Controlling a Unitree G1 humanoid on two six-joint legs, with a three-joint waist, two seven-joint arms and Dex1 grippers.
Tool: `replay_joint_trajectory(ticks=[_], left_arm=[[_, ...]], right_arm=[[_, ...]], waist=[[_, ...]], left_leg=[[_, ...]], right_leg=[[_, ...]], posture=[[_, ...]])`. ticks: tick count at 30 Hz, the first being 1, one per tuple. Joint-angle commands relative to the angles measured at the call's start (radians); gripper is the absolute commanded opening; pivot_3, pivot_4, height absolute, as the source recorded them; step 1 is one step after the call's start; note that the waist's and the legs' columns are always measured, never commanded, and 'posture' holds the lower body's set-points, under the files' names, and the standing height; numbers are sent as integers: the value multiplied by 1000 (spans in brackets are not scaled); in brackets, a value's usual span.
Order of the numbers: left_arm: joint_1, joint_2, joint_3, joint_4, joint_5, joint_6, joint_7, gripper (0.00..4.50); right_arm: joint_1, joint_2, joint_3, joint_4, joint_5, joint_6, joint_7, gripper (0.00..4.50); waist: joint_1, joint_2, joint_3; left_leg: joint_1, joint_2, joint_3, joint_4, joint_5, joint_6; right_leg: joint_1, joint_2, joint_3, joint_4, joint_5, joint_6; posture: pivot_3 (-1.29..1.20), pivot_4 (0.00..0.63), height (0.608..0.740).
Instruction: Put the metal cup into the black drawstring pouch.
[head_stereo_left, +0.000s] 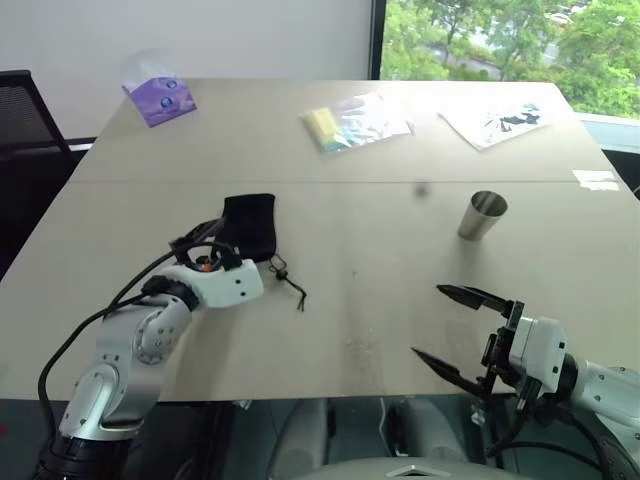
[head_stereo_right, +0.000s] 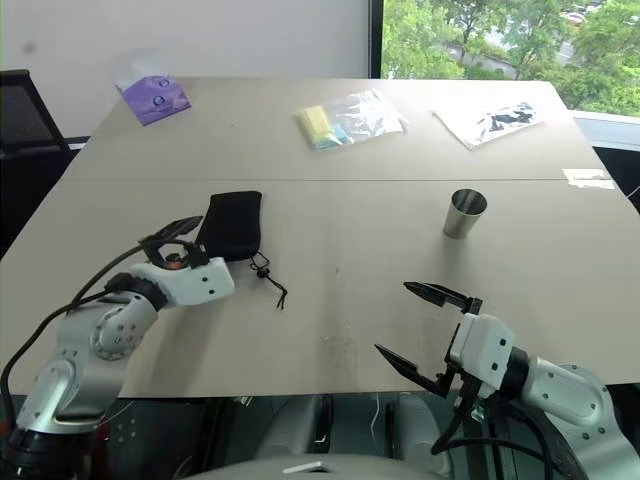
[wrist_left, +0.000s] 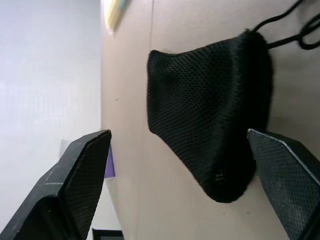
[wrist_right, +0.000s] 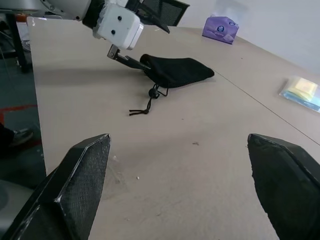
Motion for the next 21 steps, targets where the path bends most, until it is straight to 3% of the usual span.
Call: replay_joint_trajectory(ticks=[1,6,10,14,15,17,18,21], left_arm=[[-46,3,-32,30,42,13,18,4500],[-124,-10,-101,96,85,29,21,4500],[-190,-17,-143,159,80,40,5,3344],[-236,-27,-160,175,38,56,-40,1319],[-249,-42,-155,164,-3,91,-84,1219],[-275,-84,-145,138,-77,198,-178,269],[-294,-111,-142,122,-118,274,-234,22],[-376,-207,-151,55,-221,526,-358,22]], right_arm=[[-8,3,-5,-14,7,-22,-1,4438],[-11,9,5,-12,-2,-22,-10,4438],[-10,20,1,-1,-16,-23,-26,4500],[-27,46,-13,5,-38,27,-94,4500],[-66,47,-21,4,-48,110,-146,4500],[-148,30,-45,-4,-50,265,-219,4500],[-204,2,-60,-6,-70,354,-250,4500],[-385,-106,-72,51,-155,582,-306,4500]], waist=[[0,0,0],[0,0,0],[-1,0,0],[-2,0,0],[-3,0,0],[-5,0,0],[-3,0,0],[-1,1,1]], left_leg=[[0,0,0,0,0,0],[0,0,0,0,0,0],[0,0,0,0,0,0],[0,0,0,1,0,0],[0,0,0,1,0,0],[0,0,1,1,0,0],[0,0,1,3,0,0],[-1,-1,1,8,0,0]], right_leg=[[0,0,0,0,0,0],[0,1,0,0,0,0],[0,1,0,1,0,0],[0,1,-1,1,0,0],[0,1,-1,1,0,0],[0,1,-1,2,0,0],[0,1,-1,3,0,0],[-1,3,-3,7,0,0]], posture=[[0,150,740],[0,150,740],[0,150,740],[0,150,740],[0,150,740],[0,150,740],[0,150,740],[0,150,740]])
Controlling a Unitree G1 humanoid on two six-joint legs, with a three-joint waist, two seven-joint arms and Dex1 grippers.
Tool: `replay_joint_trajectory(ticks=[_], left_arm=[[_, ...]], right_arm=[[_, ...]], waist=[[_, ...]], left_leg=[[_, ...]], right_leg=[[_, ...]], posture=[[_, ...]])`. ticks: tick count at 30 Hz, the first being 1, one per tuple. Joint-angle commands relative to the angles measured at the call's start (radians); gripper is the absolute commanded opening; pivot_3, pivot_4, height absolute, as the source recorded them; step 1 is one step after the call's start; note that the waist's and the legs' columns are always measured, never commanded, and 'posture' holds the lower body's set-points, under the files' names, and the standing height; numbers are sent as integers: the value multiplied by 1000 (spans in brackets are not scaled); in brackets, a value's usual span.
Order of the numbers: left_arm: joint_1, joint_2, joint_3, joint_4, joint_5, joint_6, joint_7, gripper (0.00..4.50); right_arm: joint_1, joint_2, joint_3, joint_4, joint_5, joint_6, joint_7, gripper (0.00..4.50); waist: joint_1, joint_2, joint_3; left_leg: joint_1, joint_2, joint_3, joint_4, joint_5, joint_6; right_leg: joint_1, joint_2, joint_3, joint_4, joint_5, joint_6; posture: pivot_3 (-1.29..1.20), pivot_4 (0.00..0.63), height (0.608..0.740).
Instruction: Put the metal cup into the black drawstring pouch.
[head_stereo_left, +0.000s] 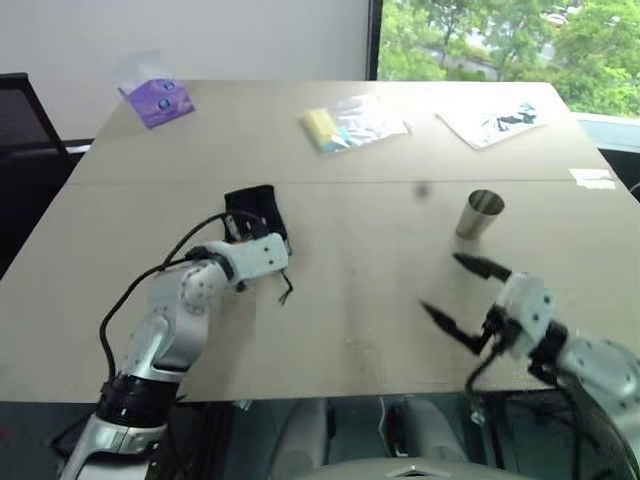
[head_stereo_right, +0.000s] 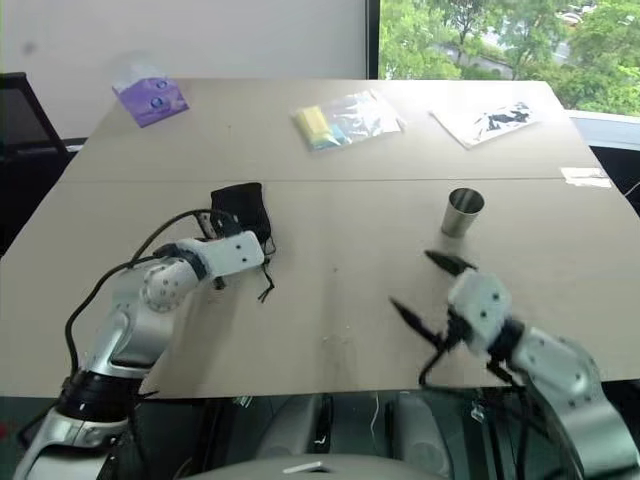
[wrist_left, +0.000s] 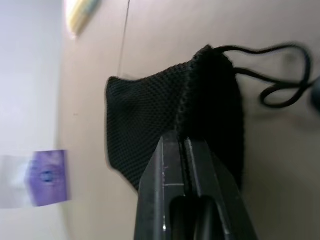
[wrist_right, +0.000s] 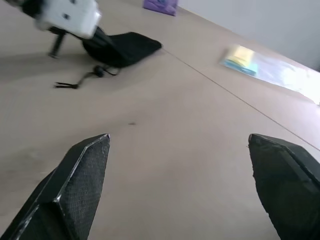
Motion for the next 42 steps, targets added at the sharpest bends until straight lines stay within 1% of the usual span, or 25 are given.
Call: replay_joint_trajectory(ticks=[1,3,6,9,11,13,16,17,18,19,22,23,26,28,29,32,34,35,36,38,40,42], left_arm=[[-103,-76,0,-112,-106,281,-128,22],[-176,-115,-24,-138,-147,419,-169,22],[-283,-162,-48,-136,-198,590,-177,22],[-353,-178,-67,-106,-234,686,-145,22],[-390,-190,-67,-79,-262,731,-113,22],[-412,-198,-66,-64,-284,764,-81,22],[-433,-217,-55,-53,-326,816,-32,22],[-436,-217,-58,-53,-339,822,-17,0],[-441,-223,-56,-54,-355,833,-4,0],[-444,-230,-50,-56,-374,844,8,0],[-464,-254,-26,-50,-427,878,37,0],[-481,-266,-11,-40,-450,902,45,0],[-534,-297,38,-2,-524,977,50,0],[-560,-306,57,25,-558,1010,67,0],[-580,-321,73,51,-583,1025,70,0],[-631,-405,172,130,-658,1103,89,0],[-662,-439,201,186,-705,1138,89,0],[-671,-449,207,207,-722,1142,96,0],[-682,-467,225,237,-735,1146,109,0],[-720,-519,288,340,-766,1154,135,0],[-757,-542,325,435,-797,1142,144,0],[-789,-536,335,499,-820,1132,148,0]], right_arm=[[-167,-101,-41,70,-77,184,-42,4500],[-285,-156,-22,155,-84,250,-15,4500],[-456,-244,80,295,-165,291,25,4500],[-576,-251,147,389,-179,314,72,4500],[-628,-255,192,436,-191,301,120,4500],[-656,-261,225,455,-196,278,166,4500],[-684,-258,255,476,-202,259,213,4500],[-692,-257,269,486,-209,253,225,3970],[-700,-257,288,504,-220,248,239,3737],[-704,-258,302,521,-231,239,251,3355],[-717,-252,338,608,-272,184,274,1984],[-720,-255,350,639,-289,149,285,1267],[-728,-246,364,712,-326,97,287,164],[-731,-242,352,717,-335,81,286,76],[-724,-233,311,690,-303,111,284,76],[-646,-127,44,480,-47,331,266,76],[-568,-48,-77,293,79,429,244,76],[-537,-21,-113,223,120,463,229,76],[-500,10,-137,160,148,476,208,76],[-404,143,-176,23,235,495,121,76],[-344,265,-143,-58,251,487,18,76],[-340,373,-110,-64,257,473,-61,76]], waist=[[4,0,0],[5,0,1],[1,0,1],[-9,0,1],[-11,1,1],[-10,1,1],[-4,1,1],[-2,1,1],[-1,1,1],[0,1,1],[3,1,1],[2,1,1],[1,1,1],[-1,1,1],[-3,1,1],[-1,1,1],[1,1,1],[1,1,1],[2,1,1],[4,1,1],[7,0,1],[-3,2,2]], left_leg=[[-1,-1,-1,3,0,0],[-2,-1,-4,4,0,0],[-3,-2,-5,6,0,0],[-4,-2,-4,6,0,0],[-8,-1,-3,6,0,0],[-17,-1,-3,8,0,0],[-19,-1,-3,8,0,0],[-19,-2,-3,8,0,0],[-19,-2,-3,8,0,0],[-19,-2,-3,8,0,0],[-19,-2,-4,9,0,0],[-19,-2,-4,9,0,0],[-19,-2,-3,9,1,-1],[-18,-2,-3,9,2,-3],[-18,-2,-3,9,3,-4],[-18,-2,-4,9,3,-5],[-21,-1,-5,9,3,-5],[-23,-1,-8,9,3,-5],[-23,-1,-8,10,3,-5],[-24,-2,-9,10,3,-5],[-23,-3,-8,10,3,-5],[-23,-3,-8,11,3,-5]], right_leg=[[-1,1,-1,2,0,0],[0,1,-3,3,0,0],[-1,2,-3,6,0,0],[-3,2,-2,6,0,0],[-8,2,0,8,0,0],[-17,2,0,10,0,0],[-18,1,0,9,0,0],[-18,1,0,9,0,0],[-18,0,0,9,0,1],[-18,0,0,9,0,1],[-17,0,0,9,0,1],[-17,0,0,9,0,0],[-17,0,-1,9,0,0],[-17,1,-1,9,0,1],[-17,1,-1,9,0,1],[-17,1,-1,9,0,1],[-18,0,-1,9,0,1],[-18,0,-2,9,0,1],[-18,0,-3,9,0,1],[-18,0,-3,8,0,1],[-18,-1,-3,9,0,1],[-18,0,-3,10,0,1]], posture=[[0,150,740],[0,150,740],[0,150,740],[0,150,740],[0,150,740],[0,150,740],[0,150,740],[0,150,740],[0,150,740],[0,150,740],[0,150,740],[0,150,740],[0,150,740],[0,150,740],[0,150,740],[0,150,740],[0,150,740],[0,150,740],[0,150,740],[0,150,740],[0,150,740],[0,150,740]])
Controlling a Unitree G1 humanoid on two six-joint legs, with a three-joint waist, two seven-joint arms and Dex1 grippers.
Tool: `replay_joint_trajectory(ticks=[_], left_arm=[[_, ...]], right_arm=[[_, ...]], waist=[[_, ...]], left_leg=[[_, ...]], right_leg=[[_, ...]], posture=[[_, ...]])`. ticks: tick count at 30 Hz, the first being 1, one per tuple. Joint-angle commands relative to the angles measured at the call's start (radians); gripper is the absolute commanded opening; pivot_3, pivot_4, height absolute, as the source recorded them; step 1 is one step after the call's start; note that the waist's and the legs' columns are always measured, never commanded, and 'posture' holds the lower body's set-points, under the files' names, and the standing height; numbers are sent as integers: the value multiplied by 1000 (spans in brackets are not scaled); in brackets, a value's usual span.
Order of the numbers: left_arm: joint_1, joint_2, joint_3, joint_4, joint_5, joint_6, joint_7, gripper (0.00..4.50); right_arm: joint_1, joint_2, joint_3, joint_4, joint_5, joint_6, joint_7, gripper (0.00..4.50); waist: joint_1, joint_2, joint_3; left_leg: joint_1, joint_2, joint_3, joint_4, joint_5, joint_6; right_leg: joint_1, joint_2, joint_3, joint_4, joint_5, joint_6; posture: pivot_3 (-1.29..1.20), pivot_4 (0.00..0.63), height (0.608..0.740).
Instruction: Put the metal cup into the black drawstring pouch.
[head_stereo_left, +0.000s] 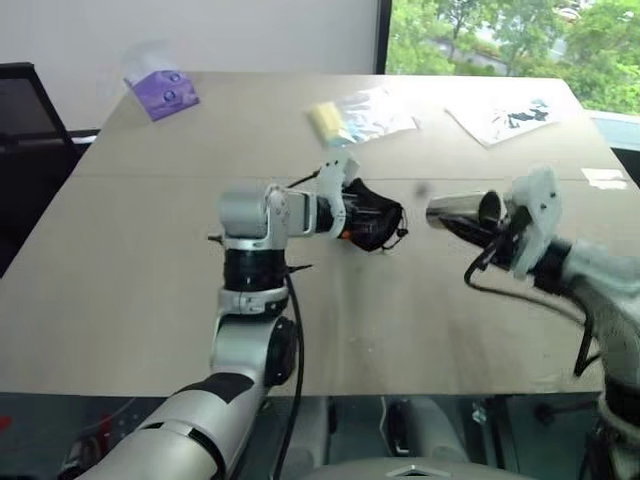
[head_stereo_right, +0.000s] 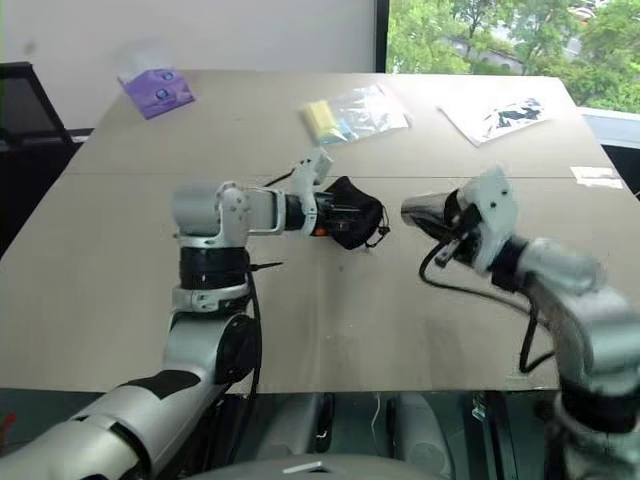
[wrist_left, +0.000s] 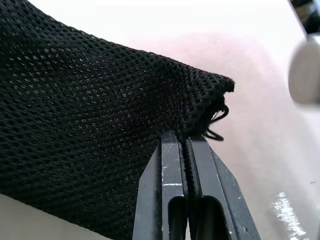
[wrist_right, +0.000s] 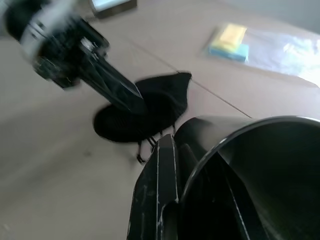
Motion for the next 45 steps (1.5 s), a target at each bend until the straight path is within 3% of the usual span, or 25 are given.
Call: replay_joint_trajectory(ticks=[1,8,15,19,26,30,32,35,37,41,45], left_arm=[[-68,11,12,98,-68,-23,-5,0],[-100,33,-59,167,-149,-48,-20,0],[-108,71,-108,158,-176,-64,-11,0],[-69,88,-117,108,-194,-35,19,0],[-11,104,-107,24,-223,-7,64,0],[9,110,-77,7,-230,-1,96,0],[14,87,51,50,-254,-57,120,0],[-7,93,142,127,-258,-36,153,0],[-20,106,173,181,-257,-24,172,0],[-34,173,117,274,-244,-65,159,0],[-54,212,75,353,-245,-111,139,0]], right_arm=[[-25,115,43,-57,22,-23,-145,76],[37,294,138,170,-33,-235,-229,76],[133,347,223,409,-92,-431,-192,76],[111,355,275,493,-126,-514,-161,76],[-13,282,385,750,-403,-790,-226,76],[-44,431,216,762,-100,-784,-160,76],[-53,400,214,774,-137,-773,-160,76],[-33,335,245,751,-192,-767,-139,76],[-1,334,218,687,-111,-731,-120,76],[33,371,154,556,80,-642,-112,76],[19,397,159,534,166,-583,-93,76]], waist=[[-11,1,1],[-9,1,0],[-9,1,0],[-31,1,0],[-37,1,0],[-30,1,0],[-27,1,0],[-26,1,0],[-25,1,0],[-27,1,0],[-32,1,0]], left_leg=[[1,-1,2,0,0,0],[8,-1,4,-3,1,-1],[7,-1,6,-4,1,-1],[9,0,7,-4,1,-1],[11,1,8,-3,1,-2],[10,1,6,-3,1,-2],[8,1,5,-3,1,-3],[8,0,6,-3,1,-2],[8,0,6,-4,1,-2],[7,0,4,-4,1,-2],[8,0,5,-4,1,-3]], right_leg=[[0,0,0,1,0,0],[2,2,2,2,0,1],[1,1,3,1,0,1],[1,2,5,2,0,1],[1,3,7,4,1,1],[1,1,7,4,1,0],[1,0,7,3,1,0],[1,0,5,2,1,0],[1,0,4,2,1,0],[1,0,4,2,1,0],[1,0,4,2,1,0]], posture=[[0,150,740],[0,150,740],[0,150,740],[0,150,740],[0,150,740],[0,150,740],[0,150,740],[0,150,740],[0,150,740],[0,150,740],[0,150,740]])
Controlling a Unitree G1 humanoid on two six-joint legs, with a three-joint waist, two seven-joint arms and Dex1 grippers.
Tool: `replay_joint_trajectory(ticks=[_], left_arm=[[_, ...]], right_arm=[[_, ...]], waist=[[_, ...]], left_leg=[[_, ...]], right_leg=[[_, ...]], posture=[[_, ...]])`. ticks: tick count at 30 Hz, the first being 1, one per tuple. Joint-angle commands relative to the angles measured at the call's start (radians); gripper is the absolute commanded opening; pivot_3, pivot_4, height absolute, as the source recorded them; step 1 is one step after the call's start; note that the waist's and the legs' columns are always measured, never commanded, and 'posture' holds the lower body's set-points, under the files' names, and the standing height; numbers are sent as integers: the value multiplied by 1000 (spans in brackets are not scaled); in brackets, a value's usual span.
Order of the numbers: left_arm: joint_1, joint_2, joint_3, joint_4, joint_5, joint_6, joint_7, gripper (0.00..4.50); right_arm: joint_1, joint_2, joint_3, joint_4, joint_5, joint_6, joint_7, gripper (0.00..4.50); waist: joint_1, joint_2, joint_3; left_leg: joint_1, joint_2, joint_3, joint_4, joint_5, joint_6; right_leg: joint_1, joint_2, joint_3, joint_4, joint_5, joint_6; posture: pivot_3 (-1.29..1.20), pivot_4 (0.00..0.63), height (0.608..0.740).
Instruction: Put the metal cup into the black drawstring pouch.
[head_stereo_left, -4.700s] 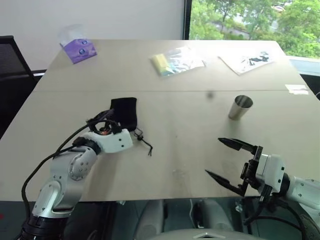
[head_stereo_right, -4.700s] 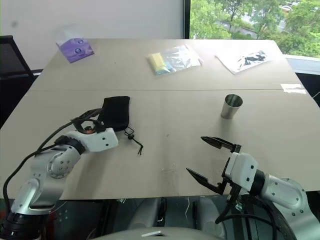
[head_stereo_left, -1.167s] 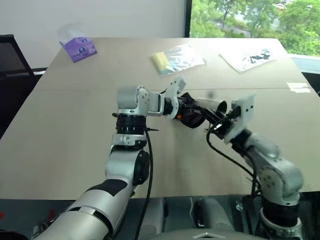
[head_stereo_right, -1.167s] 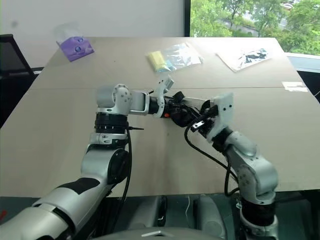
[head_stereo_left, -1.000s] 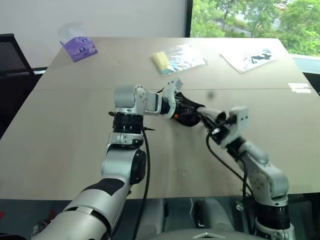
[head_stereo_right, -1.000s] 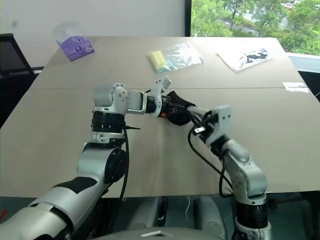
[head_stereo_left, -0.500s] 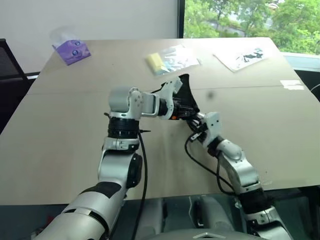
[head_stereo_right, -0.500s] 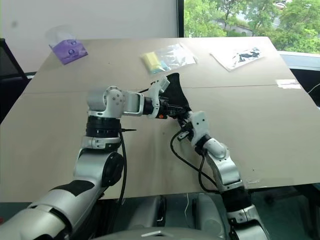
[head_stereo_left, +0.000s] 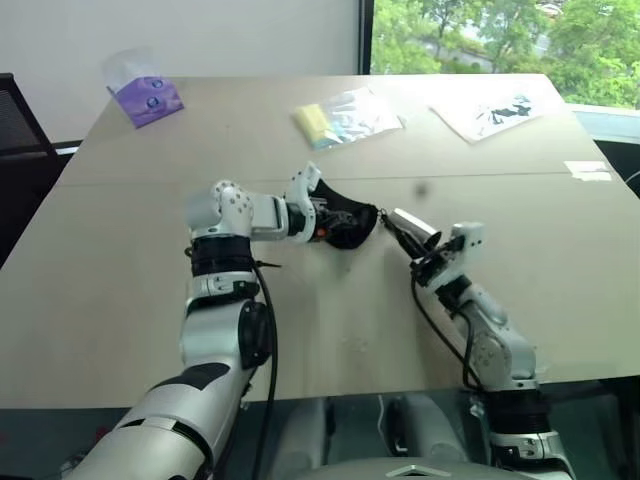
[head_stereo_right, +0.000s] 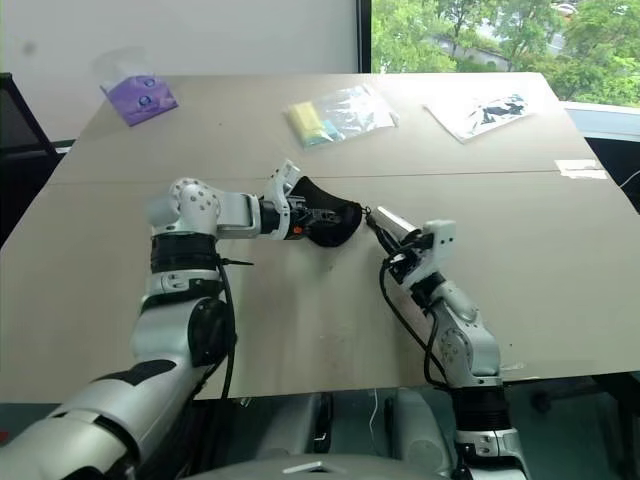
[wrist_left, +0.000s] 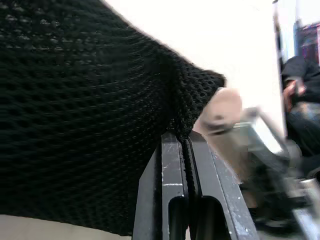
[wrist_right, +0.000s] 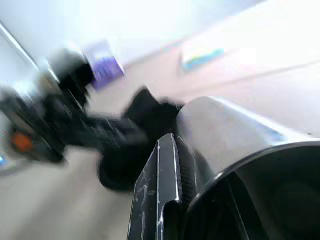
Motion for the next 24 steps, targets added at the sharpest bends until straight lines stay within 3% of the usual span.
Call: replay_joint_trajectory(ticks=[1,15,24], left_arm=[[-32,21,-29,30,-15,-35,-27,0],[-24,15,-3,-45,-70,41,-4,0],[8,17,-42,-128,-74,26,-4,0]], right_arm=[[-35,30,11,-23,75,31,33,76],[-166,97,13,363,20,-58,159,76],[-230,-4,219,509,-323,-163,176,76]], waist=[[1,0,0],[-1,0,0],[-3,-1,-1]], left_leg=[[0,0,0,0,0,0],[0,0,0,0,0,0],[2,0,1,0,0,0]], right_leg=[[0,0,0,0,0,0],[0,0,0,0,0,0],[0,0,1,1,0,0]], posture=[[0,150,740],[0,150,740],[0,150,740]])
